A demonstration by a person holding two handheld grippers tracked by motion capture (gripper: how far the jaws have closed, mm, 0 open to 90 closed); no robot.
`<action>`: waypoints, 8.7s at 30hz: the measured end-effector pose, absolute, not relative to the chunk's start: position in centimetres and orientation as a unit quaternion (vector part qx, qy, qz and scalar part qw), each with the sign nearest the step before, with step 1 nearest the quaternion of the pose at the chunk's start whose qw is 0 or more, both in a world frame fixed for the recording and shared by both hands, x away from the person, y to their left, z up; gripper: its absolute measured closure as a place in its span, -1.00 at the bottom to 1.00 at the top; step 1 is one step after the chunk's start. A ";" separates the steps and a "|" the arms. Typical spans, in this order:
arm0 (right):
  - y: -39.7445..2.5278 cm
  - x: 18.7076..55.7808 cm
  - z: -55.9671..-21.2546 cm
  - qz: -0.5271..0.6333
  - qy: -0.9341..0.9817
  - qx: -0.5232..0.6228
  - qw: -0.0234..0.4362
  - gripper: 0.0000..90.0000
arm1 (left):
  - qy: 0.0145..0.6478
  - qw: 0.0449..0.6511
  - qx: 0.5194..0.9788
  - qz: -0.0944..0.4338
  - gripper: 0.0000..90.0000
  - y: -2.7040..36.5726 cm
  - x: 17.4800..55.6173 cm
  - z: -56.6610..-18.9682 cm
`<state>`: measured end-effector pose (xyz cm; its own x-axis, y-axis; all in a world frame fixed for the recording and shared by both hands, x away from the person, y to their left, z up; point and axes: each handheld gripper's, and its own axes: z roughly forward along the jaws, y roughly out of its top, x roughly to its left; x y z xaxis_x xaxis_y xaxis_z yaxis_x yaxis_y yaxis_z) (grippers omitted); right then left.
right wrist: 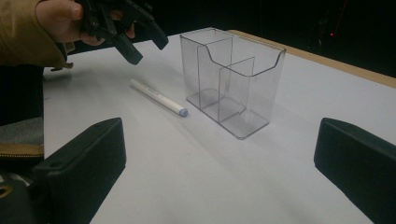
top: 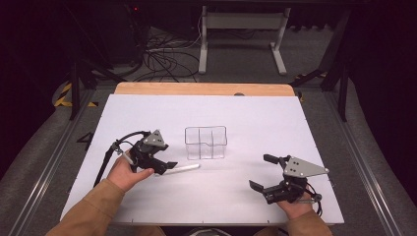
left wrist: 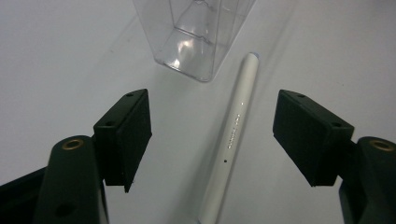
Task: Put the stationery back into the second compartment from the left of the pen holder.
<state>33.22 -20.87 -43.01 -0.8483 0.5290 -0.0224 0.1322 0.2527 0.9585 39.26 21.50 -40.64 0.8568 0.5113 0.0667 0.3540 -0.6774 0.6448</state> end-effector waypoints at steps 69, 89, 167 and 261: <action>-21.0 33.3 -43.2 0.581 0.773 0.209 0.147 -0.94 | 0.121 0.164 0.978 0.051 0.64 16.7 41.4 -43.8; -20.9 33.3 -43.2 0.580 0.774 0.207 0.146 -0.94 | 0.116 0.174 0.976 0.061 0.75 17.2 41.3 -43.0; -21.1 33.2 -43.2 0.581 0.774 0.205 0.147 -0.94 | 0.210 0.644 0.719 0.153 0.75 14.7 41.4 -35.6; -20.8 33.3 -43.3 0.588 0.773 0.195 0.135 -0.94 | 0.257 0.588 0.736 0.217 -0.59 15.6 40.4 -38.3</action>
<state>33.32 -20.76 -43.33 -0.8871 0.4612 0.0204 0.1431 0.2326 0.9620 40.42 15.58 -38.32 0.7737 0.6333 0.0171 0.1230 -0.1766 0.9766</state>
